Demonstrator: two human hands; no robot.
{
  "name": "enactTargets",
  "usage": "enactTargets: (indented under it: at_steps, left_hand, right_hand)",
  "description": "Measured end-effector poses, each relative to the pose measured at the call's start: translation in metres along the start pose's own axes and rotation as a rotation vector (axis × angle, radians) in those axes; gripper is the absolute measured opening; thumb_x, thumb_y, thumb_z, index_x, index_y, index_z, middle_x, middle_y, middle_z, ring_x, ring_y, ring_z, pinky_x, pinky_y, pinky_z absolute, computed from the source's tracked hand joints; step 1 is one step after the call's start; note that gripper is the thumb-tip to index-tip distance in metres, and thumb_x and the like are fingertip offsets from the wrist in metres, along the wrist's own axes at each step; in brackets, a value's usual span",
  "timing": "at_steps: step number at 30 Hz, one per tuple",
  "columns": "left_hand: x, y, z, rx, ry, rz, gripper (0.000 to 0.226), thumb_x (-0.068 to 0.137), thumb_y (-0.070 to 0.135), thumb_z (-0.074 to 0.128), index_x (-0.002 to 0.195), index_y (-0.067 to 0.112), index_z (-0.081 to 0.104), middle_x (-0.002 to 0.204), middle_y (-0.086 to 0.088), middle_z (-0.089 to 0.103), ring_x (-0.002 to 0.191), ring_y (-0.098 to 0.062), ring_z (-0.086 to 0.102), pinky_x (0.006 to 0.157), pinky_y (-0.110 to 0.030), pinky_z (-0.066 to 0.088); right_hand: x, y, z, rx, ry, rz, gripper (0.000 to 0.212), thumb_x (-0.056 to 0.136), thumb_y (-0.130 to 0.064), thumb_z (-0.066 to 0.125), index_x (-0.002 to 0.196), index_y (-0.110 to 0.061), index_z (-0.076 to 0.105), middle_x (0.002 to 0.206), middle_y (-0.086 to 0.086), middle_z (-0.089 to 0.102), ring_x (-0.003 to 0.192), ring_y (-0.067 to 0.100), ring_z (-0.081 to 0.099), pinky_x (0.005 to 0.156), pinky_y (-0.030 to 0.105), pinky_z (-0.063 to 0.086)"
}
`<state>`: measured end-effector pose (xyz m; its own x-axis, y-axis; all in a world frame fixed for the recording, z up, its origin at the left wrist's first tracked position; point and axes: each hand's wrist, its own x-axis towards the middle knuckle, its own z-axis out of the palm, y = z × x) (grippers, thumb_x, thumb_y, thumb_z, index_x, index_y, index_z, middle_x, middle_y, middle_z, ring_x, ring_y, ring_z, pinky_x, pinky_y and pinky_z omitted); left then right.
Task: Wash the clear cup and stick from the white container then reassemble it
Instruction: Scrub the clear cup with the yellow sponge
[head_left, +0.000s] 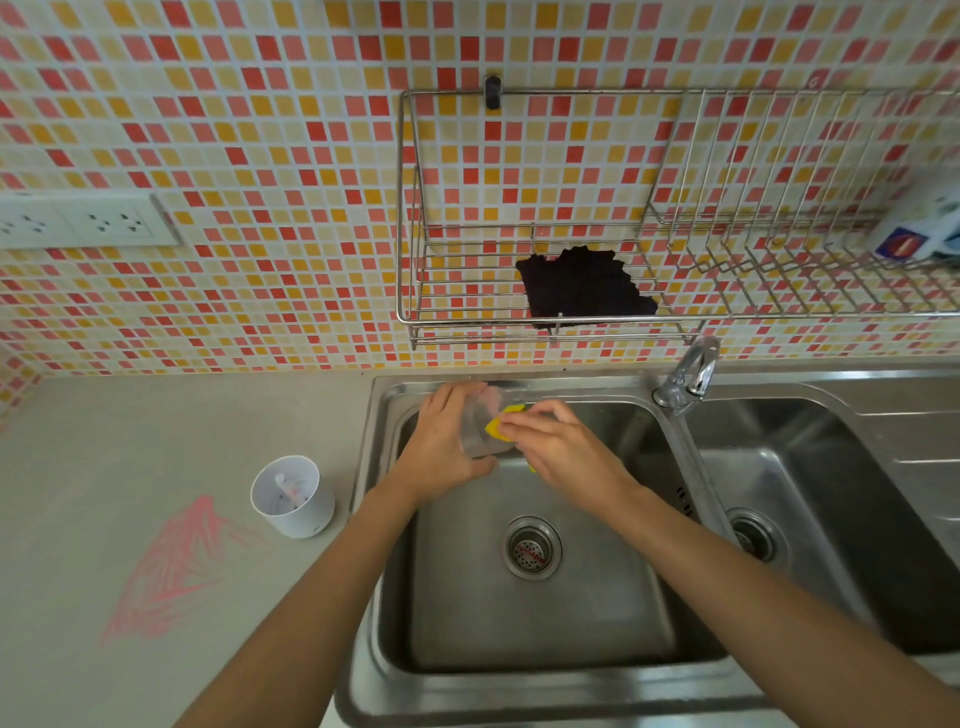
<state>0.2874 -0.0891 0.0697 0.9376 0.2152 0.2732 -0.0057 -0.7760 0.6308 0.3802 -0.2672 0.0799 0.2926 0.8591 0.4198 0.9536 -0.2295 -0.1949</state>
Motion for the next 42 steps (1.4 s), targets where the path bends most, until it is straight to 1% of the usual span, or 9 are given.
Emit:
enactTargets:
  at_steps: [5,11,17,22,28,31,34,38,42]
  left_hand:
    - [-0.003,-0.003,0.007,0.016,0.115,-0.075,0.091,0.052,0.031,0.091,0.128,0.01,0.044,0.124,-0.002,0.043,0.11,-0.006,0.041,0.089,-0.007,0.034]
    - [0.001,-0.001,0.001,0.256,0.068,0.017,0.072,0.063,0.05,0.069,0.127,0.024,0.049,0.124,0.005,0.054,0.121,-0.019,0.045,0.102,-0.043,0.034]
    - [0.011,0.005,-0.007,0.239,0.052,0.162,0.075,0.059,0.028,0.086,0.125,0.013,0.055,0.126,-0.002,0.058,0.119,-0.02,0.045,0.101,-0.02,0.029]
    - [0.007,-0.001,-0.004,0.292,0.014,0.175,0.071,0.058,0.024,0.087,0.122,0.012,0.057,0.116,-0.003,0.062,0.108,-0.022,0.052,0.095,-0.028,0.04]
    - [0.006,0.0,0.001,0.27,-0.014,0.143,0.069,0.062,0.023,0.08,0.125,0.017,0.054,0.121,0.002,0.058,0.115,-0.02,0.05,0.102,-0.026,0.035]
    - [0.008,0.002,-0.001,0.311,-0.031,0.171,0.067,0.062,0.024,0.08,0.124,0.014,0.055,0.12,0.0,0.06,0.113,-0.02,0.051,0.101,-0.03,0.038]
    - [0.002,0.002,-0.001,0.312,-0.019,0.167,0.065,0.063,0.022,0.082,0.122,0.009,0.057,0.117,-0.005,0.062,0.11,-0.023,0.051,0.097,-0.028,0.037]
    - [0.008,0.006,0.002,0.33,-0.042,0.151,0.068,0.064,0.022,0.08,0.126,0.015,0.053,0.121,0.0,0.058,0.113,-0.021,0.048,0.097,-0.03,0.043]
    - [0.012,0.01,0.0,0.331,-0.071,0.124,0.073,0.066,0.024,0.08,0.131,0.018,0.048,0.126,0.003,0.054,0.117,-0.019,0.044,0.093,-0.024,0.041]
  right_hand:
    - [-0.001,-0.003,-0.004,0.016,-0.026,-0.014,0.041,0.078,0.001,0.07,0.116,-0.012,0.068,0.117,-0.001,0.068,0.102,0.027,0.056,0.086,0.035,0.054]
    - [0.007,-0.005,0.0,0.206,-0.204,0.108,0.033,0.089,-0.008,0.058,0.117,-0.023,0.069,0.113,-0.013,0.068,0.105,0.009,0.046,0.093,0.021,0.04]
    - [0.014,-0.001,-0.007,-0.312,-0.164,-0.058,0.032,0.078,-0.01,0.052,0.105,-0.015,0.07,0.106,-0.005,0.07,0.106,0.022,0.055,0.077,0.035,0.044]
    - [0.011,-0.009,0.012,0.091,-0.336,0.178,0.038,0.085,-0.004,0.057,0.116,-0.024,0.068,0.115,0.001,0.067,0.113,0.021,0.052,0.091,0.04,0.045]
    - [0.014,-0.008,0.003,-0.334,-0.244,-0.016,0.028,0.08,-0.009,0.052,0.099,-0.019,0.07,0.103,-0.007,0.069,0.111,0.02,0.055,0.08,0.035,0.045]
    - [0.008,-0.008,0.018,-0.196,-0.191,0.086,0.028,0.07,-0.007,0.072,0.093,-0.022,0.074,0.096,-0.007,0.071,0.101,0.021,0.06,0.074,0.034,0.049]
    - [0.008,-0.008,0.022,0.082,-0.309,0.214,0.033,0.082,-0.008,0.064,0.107,-0.028,0.072,0.102,-0.001,0.068,0.101,0.021,0.053,0.083,0.039,0.048]
    - [0.013,-0.006,0.01,-0.26,-0.239,0.056,0.027,0.072,-0.012,0.07,0.097,-0.023,0.071,0.093,-0.01,0.067,0.099,0.018,0.049,0.077,0.033,0.044]
    - [0.006,-0.005,0.011,-0.15,-0.167,0.117,0.027,0.068,-0.007,0.074,0.091,-0.022,0.075,0.083,-0.005,0.067,0.089,0.02,0.052,0.071,0.035,0.048]
